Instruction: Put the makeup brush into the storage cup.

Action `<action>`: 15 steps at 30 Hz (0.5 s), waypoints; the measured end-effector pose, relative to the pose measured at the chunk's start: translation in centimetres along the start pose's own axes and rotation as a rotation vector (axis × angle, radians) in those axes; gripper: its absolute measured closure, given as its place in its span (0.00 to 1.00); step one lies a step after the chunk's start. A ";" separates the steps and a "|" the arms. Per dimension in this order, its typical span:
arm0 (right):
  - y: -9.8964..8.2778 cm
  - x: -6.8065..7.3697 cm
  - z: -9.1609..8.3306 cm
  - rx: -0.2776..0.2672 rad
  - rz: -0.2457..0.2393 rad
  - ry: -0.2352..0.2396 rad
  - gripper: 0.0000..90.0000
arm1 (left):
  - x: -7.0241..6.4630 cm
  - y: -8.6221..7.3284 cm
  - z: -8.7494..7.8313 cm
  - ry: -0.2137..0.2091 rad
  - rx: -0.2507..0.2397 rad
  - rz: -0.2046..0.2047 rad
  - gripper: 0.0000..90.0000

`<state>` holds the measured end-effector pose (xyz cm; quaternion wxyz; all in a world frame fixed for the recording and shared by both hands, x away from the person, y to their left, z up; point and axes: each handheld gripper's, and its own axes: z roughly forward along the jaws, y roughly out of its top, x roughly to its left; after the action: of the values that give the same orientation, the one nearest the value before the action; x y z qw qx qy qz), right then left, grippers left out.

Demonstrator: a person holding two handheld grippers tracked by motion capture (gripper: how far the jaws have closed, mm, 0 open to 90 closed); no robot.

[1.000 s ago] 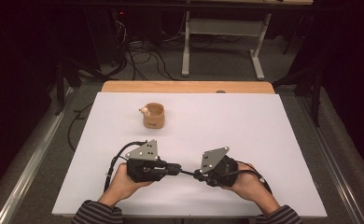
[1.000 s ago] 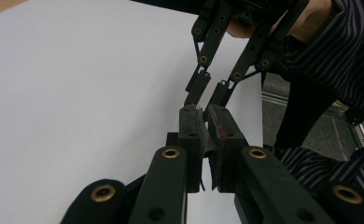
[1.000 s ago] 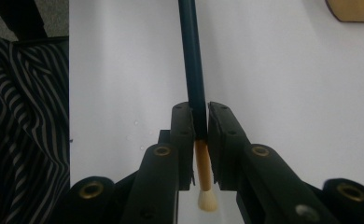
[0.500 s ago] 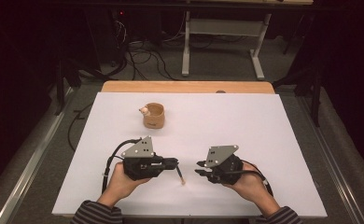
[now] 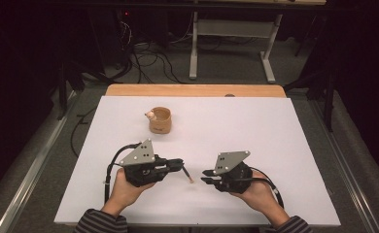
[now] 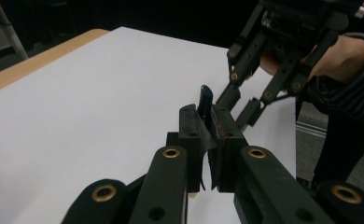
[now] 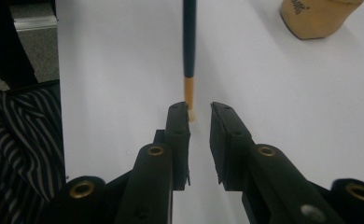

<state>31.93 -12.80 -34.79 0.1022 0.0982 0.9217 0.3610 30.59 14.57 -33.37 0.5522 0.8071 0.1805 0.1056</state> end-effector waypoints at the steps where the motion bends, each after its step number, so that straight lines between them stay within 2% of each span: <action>1: 0.0 0.1 0.2 -0.001 0.001 0.010 0.89 | -0.1 0.1 -0.1 0.003 -0.003 0.003 0.95; 4: 0.1 0.6 0.9 -0.003 -0.011 0.044 0.89 | -0.2 0.2 -0.2 0.014 -0.020 0.006 0.95; 8: 0.3 1.2 2.1 0.006 0.002 0.062 0.90 | -0.3 0.3 -0.3 0.027 -0.033 0.004 0.95; 13: 0.3 1.7 3.4 -0.002 0.039 0.083 0.90 | -0.5 0.4 -0.2 0.034 -0.047 0.001 0.95; 15: 0.4 1.8 3.7 -0.010 0.056 0.077 0.89 | -0.6 0.4 -0.2 0.034 -0.050 0.000 0.95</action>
<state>31.23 -9.68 -37.40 0.0572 0.1094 0.9200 0.3720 30.10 14.34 -32.89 0.5691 0.7909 0.1874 0.1240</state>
